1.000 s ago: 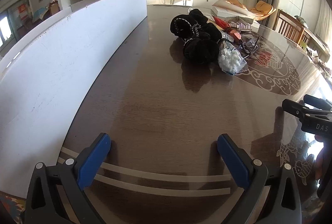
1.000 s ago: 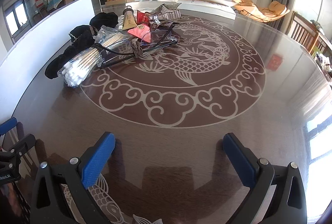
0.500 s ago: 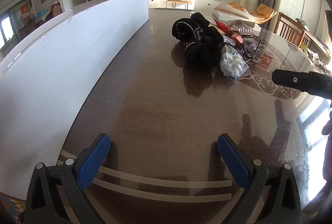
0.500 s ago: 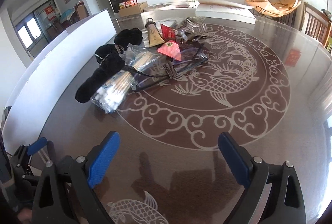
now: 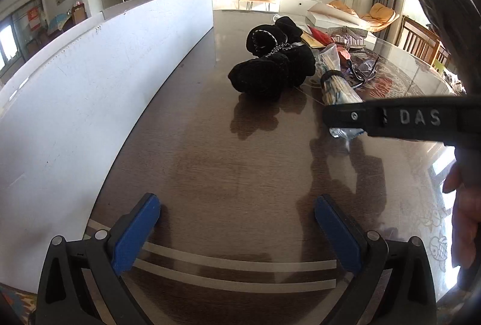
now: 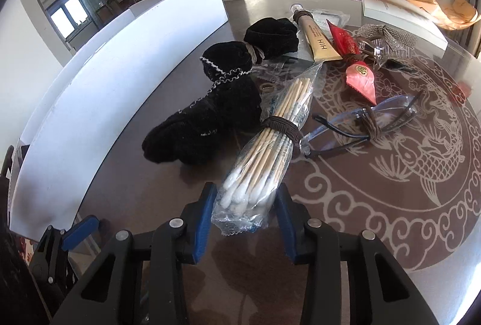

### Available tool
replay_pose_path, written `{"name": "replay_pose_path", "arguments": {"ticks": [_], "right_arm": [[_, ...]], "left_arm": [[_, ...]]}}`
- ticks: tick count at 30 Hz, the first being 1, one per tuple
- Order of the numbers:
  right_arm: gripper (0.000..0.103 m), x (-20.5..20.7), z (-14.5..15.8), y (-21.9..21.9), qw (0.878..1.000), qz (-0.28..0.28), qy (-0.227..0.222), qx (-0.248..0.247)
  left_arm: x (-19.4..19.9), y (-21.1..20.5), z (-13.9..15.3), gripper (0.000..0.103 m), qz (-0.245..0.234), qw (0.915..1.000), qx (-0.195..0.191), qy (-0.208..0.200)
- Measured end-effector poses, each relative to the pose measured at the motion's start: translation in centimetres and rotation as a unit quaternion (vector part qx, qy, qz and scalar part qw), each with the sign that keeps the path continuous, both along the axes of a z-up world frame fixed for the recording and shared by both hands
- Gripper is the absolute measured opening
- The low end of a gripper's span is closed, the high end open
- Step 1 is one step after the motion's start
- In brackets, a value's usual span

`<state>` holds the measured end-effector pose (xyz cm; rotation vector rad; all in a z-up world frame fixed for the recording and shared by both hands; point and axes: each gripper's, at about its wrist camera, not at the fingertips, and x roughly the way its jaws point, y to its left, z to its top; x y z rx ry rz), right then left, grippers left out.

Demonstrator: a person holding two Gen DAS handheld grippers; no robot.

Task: Organize objects
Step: 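Grasp the bag of cotton swabs with the right gripper, then grasp the black velvet pouch with the left gripper while the right gripper holds the swabs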

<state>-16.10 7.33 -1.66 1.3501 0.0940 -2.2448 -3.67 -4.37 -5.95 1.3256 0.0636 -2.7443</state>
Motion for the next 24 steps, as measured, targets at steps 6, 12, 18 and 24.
{"name": "replay_pose_path", "arguments": {"ticks": [6,12,18,24], "right_arm": [[0.042,6.6,-0.1,5.8,1.0,-0.009,0.021,0.013],[0.08,7.1,1.3,8.0,0.998,-0.04,0.053,-0.001],[0.08,4.3,-0.2,6.0,0.998,-0.063,0.012,0.01],[0.032,4.9,0.0,6.5,0.997,-0.06,0.036,0.036]], "left_arm": [[-0.1,0.1,-0.1,0.103,-0.001,1.0,0.001,-0.003],[-0.1,0.1,-0.1,0.103,-0.001,1.0,0.001,0.001],[0.1,0.1,-0.3,0.103,0.0,1.0,0.0,0.007],[0.2,0.0,-0.4,0.103,-0.002,1.0,0.0,0.006]]}}
